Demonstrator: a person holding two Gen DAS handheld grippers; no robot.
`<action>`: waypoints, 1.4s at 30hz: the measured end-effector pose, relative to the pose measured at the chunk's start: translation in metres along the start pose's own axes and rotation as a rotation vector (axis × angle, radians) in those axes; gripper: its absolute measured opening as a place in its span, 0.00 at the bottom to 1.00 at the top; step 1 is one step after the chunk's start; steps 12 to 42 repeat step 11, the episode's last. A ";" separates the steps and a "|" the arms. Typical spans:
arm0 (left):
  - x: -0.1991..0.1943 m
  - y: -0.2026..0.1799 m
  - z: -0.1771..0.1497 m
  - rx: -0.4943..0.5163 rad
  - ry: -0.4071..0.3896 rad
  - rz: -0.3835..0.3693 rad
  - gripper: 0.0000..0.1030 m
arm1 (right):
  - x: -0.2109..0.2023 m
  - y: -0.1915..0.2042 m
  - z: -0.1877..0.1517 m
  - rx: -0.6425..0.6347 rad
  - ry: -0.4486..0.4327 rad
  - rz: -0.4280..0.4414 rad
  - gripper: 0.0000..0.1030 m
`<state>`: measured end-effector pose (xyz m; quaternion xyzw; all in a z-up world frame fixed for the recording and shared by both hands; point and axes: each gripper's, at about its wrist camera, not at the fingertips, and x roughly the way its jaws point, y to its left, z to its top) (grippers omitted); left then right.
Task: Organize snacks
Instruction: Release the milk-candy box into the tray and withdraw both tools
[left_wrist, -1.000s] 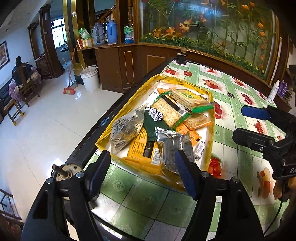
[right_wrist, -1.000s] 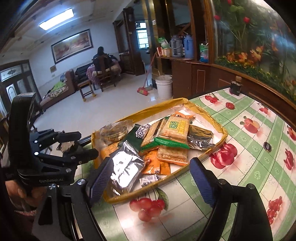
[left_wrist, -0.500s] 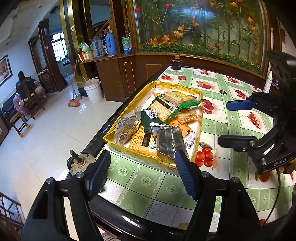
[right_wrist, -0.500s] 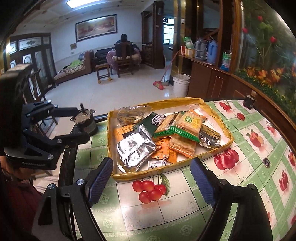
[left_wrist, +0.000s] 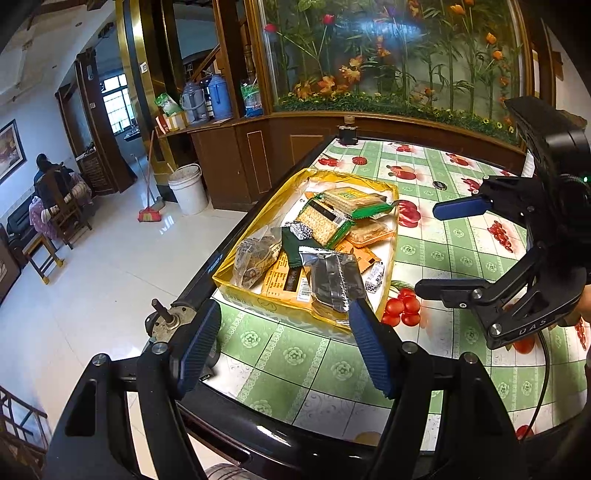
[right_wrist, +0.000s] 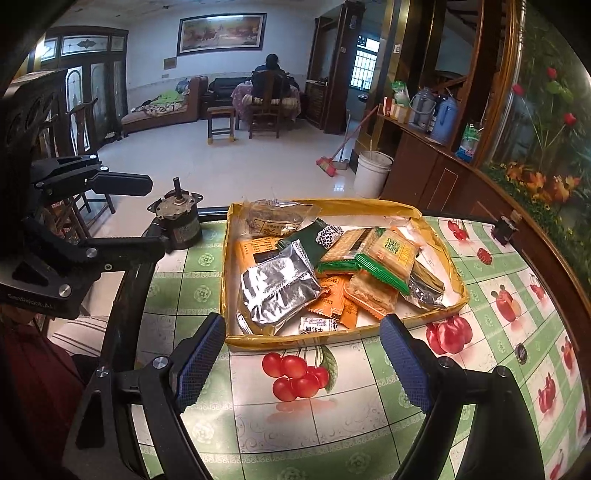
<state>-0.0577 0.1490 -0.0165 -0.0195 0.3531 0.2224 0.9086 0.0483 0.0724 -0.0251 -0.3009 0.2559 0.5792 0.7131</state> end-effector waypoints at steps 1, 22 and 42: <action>0.000 0.000 0.000 0.000 -0.001 0.007 0.70 | 0.001 0.000 0.000 -0.003 0.001 -0.001 0.84; 0.000 0.004 -0.003 -0.016 -0.009 0.029 0.70 | 0.005 0.000 0.000 -0.020 0.005 -0.004 0.84; 0.000 0.004 -0.003 -0.016 -0.009 0.029 0.70 | 0.005 0.000 0.000 -0.020 0.005 -0.004 0.84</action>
